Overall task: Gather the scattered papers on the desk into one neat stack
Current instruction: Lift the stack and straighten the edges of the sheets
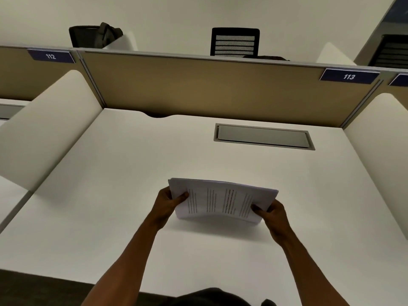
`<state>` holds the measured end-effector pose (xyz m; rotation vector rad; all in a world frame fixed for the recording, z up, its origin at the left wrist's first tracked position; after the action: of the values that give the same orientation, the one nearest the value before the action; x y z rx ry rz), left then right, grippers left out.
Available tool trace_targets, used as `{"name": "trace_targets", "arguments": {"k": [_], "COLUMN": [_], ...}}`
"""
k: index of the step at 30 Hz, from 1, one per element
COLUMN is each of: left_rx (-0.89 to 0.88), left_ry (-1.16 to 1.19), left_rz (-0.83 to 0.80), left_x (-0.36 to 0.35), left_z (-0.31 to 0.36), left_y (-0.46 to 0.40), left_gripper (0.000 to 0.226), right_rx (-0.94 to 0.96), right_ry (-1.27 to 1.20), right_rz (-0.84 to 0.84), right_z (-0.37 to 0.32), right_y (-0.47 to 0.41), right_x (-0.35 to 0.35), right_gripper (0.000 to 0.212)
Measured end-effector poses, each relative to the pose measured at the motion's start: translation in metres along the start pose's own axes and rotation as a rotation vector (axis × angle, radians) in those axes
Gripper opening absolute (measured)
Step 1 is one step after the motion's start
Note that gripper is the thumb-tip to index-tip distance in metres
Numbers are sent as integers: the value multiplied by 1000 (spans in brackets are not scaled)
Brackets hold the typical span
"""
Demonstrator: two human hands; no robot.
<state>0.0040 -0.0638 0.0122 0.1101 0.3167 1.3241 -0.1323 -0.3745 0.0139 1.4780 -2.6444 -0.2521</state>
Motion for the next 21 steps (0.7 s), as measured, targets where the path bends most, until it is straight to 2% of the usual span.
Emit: {"name": "trace_targets", "arguments": {"k": [6, 21], "left_rx": [-7, 16], "left_ry": [-24, -42], "left_rz": [60, 88], "left_x": [-7, -15], "left_z": [-5, -13], "left_y": [-4, -4], "left_gripper": [20, 19], "right_rx": [-16, -40], "right_ry": [51, 108], "right_rz": [27, 7], "right_z": [5, 14], "right_y": [-4, -5], "right_x": [-1, -1], "right_gripper": [27, 29]}}
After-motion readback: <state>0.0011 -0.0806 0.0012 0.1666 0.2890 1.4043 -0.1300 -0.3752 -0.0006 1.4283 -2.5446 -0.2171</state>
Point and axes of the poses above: each hand's wrist, its own y-axis away from the middle knuckle, its own x-axis out of the back of the hand, z = x × y, the point moved 3 cm from there along -y, towards the middle knuckle, and after that the axes turned 5 degrees about z, right-handed, at the moved point
